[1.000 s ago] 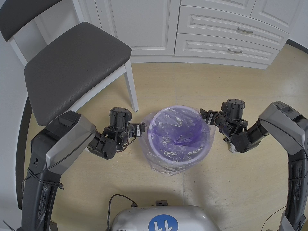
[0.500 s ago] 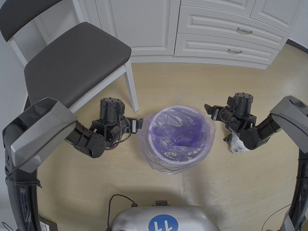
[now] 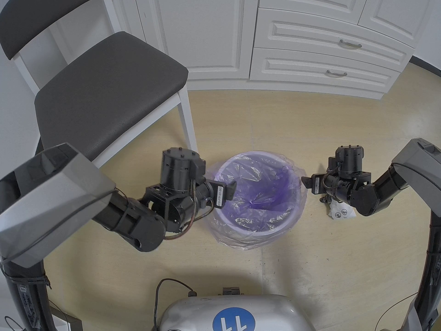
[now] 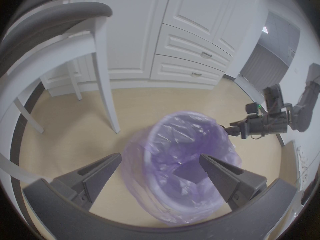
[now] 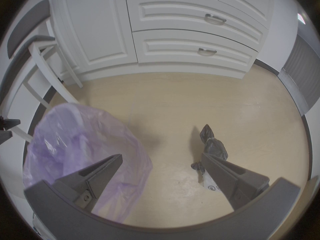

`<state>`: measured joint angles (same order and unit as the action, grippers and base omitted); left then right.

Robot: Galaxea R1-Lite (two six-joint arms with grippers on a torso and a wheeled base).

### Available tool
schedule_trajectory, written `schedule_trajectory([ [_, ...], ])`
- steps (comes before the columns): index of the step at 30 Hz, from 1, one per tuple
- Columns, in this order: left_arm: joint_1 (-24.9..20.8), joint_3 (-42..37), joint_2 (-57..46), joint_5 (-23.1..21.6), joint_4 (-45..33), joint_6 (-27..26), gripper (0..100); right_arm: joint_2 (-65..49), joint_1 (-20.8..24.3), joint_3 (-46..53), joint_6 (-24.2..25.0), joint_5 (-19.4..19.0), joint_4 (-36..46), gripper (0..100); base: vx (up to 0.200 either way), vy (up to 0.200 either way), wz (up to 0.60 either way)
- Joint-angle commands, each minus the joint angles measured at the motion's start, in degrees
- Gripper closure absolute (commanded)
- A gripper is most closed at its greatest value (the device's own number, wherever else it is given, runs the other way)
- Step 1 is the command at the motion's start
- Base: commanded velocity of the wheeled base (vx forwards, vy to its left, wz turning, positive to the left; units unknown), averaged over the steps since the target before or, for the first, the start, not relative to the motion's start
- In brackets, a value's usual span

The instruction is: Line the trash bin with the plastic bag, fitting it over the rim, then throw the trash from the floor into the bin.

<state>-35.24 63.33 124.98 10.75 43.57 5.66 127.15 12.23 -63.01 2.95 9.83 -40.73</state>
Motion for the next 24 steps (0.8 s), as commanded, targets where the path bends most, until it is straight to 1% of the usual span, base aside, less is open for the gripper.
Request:
schedule_trajectory([
  [1,-3.17,0.21,5.28,0.41,0.46,-0.03,0,3.55,-0.19,0.7,-1.9,-0.68,0.21,0,0.0,0.0,0.0],
  [2,-3.43,0.57,6.59,0.94,0.46,-0.21,0,3.63,-0.1,1.05,-2.33,-0.68,0.12,0,0.0,0.0,0.0],
  [5,-3.78,3.55,9.32,4.98,-0.41,-0.38,0,2.75,0.25,2.72,-3.39,-0.77,-0.32,0,0.0,0.0,0.0],
  [7,-3.78,3.73,9.41,5.24,-0.5,-0.38,0,2.67,0.25,2.81,-3.39,-0.77,-0.32,0,0.0,0.0,0.0],
  [8,-3.69,5.4,10.73,7.18,-1.38,-0.38,0,1.44,0.78,4.21,-3.74,-0.86,-0.23,0,0.0,0.0,0.0],
  [13,-3.6,7.6,12.13,8.58,-4.72,-0.38,0,0.29,2.01,6.94,-6.03,-1.39,-0.58,0,0.0,0.0,0.0],
  [16,-2.73,6.54,11.08,9.9,-7.62,-1.61,0,-1.46,2.27,7.82,-6.64,-1.3,-0.76,0,0.0,0.0,0.0],
  [17,-2.73,6.54,11.08,9.9,-7.62,-1.61,0,-1.46,2.27,7.82,-6.64,-1.3,-0.76,0,0.0,0.0,0.0],
  [19,-0.88,4.17,7.56,9.46,-8.24,-3.11,0,-5.77,2.98,9.4,-6.38,-0.77,-1.9,0,0.0,0.0,0.0],
  [23,0.0,3.03,4.84,9.29,-8.24,-3.37,0,-10.52,4.03,11.95,-6.29,-0.77,-3.22,0,0.0,0.0,0.0],
  [24,0.17,2.32,3.78,8.85,-8.24,-3.37,0,-12.19,4.91,12.65,-6.11,-0.68,-4.1,0,0.0,0.0,0.0],
])
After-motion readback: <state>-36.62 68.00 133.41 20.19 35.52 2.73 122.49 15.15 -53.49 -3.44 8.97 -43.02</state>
